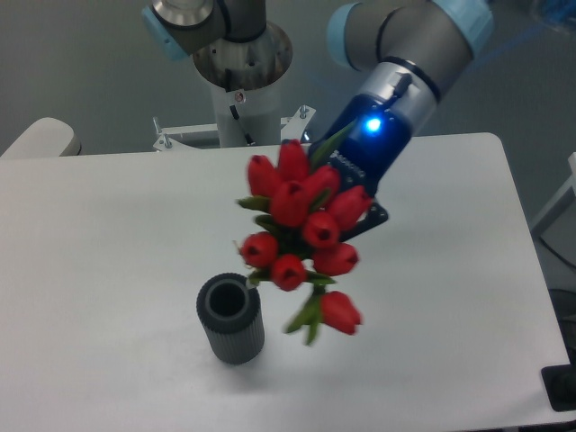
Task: Pick up the flowers from the vase
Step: 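Carry the tulip bouquet away from the vase and hold it raised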
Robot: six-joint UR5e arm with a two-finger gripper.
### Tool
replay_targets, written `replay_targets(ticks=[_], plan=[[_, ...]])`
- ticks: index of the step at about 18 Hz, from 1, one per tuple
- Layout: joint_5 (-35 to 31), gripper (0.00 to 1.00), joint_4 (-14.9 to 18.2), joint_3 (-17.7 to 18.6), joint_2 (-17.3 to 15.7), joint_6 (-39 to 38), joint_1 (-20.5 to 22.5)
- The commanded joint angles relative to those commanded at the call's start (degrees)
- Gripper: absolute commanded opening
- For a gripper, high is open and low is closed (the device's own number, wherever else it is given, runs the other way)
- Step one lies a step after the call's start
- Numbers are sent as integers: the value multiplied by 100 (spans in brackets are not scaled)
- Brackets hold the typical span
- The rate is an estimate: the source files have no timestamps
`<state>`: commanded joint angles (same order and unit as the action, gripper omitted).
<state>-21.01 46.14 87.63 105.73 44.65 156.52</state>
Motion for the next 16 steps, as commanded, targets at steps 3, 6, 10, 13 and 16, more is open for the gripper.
replay_targets(ticks=[3, 6, 10, 13, 16], plan=[[0, 37, 0, 0, 123, 17, 237], [0, 37, 0, 0, 185, 53, 369], [79, 37, 0, -26, 194, 88, 572], [324, 37, -26, 0, 202, 97, 756], [334, 37, -26, 62, 176, 97, 792]])
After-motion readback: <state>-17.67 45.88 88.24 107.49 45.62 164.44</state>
